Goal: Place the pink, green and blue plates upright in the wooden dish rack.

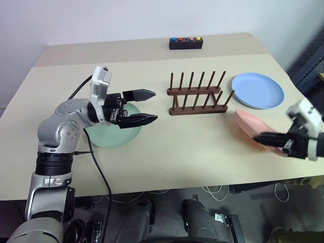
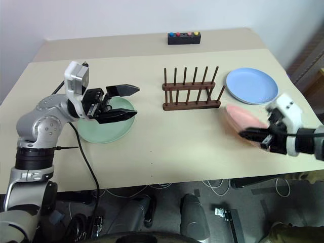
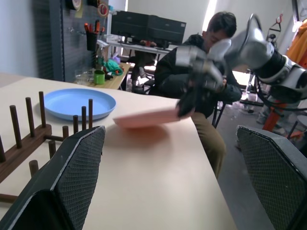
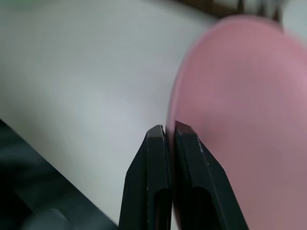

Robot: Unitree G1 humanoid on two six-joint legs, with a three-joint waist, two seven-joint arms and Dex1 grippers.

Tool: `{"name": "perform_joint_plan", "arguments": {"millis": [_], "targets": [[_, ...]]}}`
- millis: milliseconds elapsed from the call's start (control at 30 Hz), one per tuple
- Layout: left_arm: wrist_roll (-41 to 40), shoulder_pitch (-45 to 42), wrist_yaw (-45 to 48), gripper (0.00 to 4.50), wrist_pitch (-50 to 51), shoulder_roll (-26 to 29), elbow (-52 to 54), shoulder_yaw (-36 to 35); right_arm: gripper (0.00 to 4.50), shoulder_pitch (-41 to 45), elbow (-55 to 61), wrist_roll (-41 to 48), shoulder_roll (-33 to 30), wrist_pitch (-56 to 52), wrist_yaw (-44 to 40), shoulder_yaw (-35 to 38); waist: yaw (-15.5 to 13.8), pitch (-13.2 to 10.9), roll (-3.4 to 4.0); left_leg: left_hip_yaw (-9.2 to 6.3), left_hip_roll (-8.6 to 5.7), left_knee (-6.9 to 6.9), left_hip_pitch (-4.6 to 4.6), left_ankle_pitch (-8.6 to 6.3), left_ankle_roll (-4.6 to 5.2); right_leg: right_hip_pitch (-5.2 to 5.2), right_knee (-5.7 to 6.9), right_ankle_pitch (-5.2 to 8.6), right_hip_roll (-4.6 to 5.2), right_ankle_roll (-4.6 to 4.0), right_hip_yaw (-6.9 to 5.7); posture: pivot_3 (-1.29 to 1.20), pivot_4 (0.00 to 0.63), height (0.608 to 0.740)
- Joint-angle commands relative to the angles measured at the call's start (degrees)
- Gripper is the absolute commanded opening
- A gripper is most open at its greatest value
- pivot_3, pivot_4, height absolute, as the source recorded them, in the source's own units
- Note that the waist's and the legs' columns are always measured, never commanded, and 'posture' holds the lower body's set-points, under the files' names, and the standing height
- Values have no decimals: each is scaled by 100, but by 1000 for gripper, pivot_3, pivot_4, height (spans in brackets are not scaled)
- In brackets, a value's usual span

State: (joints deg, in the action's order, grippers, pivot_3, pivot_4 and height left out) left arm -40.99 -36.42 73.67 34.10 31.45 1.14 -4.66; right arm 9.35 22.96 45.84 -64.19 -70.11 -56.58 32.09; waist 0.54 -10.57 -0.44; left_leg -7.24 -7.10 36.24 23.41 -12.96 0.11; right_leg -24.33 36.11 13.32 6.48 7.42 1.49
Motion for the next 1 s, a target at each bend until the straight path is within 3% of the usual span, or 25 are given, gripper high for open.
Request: {"name": "perform_joint_plan", "arguments": {"millis": [33, 233, 500, 700, 1000], "targets": [[-18, -140, 19, 4500, -146, 9, 25, -23, 50, 779, -313, 766, 170, -345, 246, 528, -4, 0, -1, 0, 0, 0, 0, 0, 0, 0, -1, 0, 0, 0, -1, 0, 150, 740], [31, -149, -49, 4500, -192, 13, -14, 8, 50, 2077, -1315, 1334, 753, -162, 940, 883, -22, -2, -3, 0, -3, -1, 3, -1, 2, 0, -6, 0, 6, 0, -1, 0, 150, 740], [-2, -229, -121, 4500, -194, -33, -117, 1, 50, 3572, -2451, 1760, 1792, 648, 1761, 818, 23, -1, 0, 6, 0, -3, 2, -2, 3, -8, 1, -1, 2, -1, 6, 0, 150, 740], [-111, -200, -219, 4500, -98, -35, -7, -49, 50, 3909, -3403, 1491, 2172, 1229, 1498, 296, 19, -1, 0, 9, -5, -1, 7, -2, 4, -9, -1, -1, 4, 0, 7, 0, 150, 740], [-211, -15, -354, 4500, -20, 49, 191, -109, 50, 4184, -4689, 1092, 2191, 1688, 865, -159, 27, -2, 1, 9, -3, -4, 7, -2, 4, -13, 1, -1, 1, 0, 7, 0, 150, 740]]}}
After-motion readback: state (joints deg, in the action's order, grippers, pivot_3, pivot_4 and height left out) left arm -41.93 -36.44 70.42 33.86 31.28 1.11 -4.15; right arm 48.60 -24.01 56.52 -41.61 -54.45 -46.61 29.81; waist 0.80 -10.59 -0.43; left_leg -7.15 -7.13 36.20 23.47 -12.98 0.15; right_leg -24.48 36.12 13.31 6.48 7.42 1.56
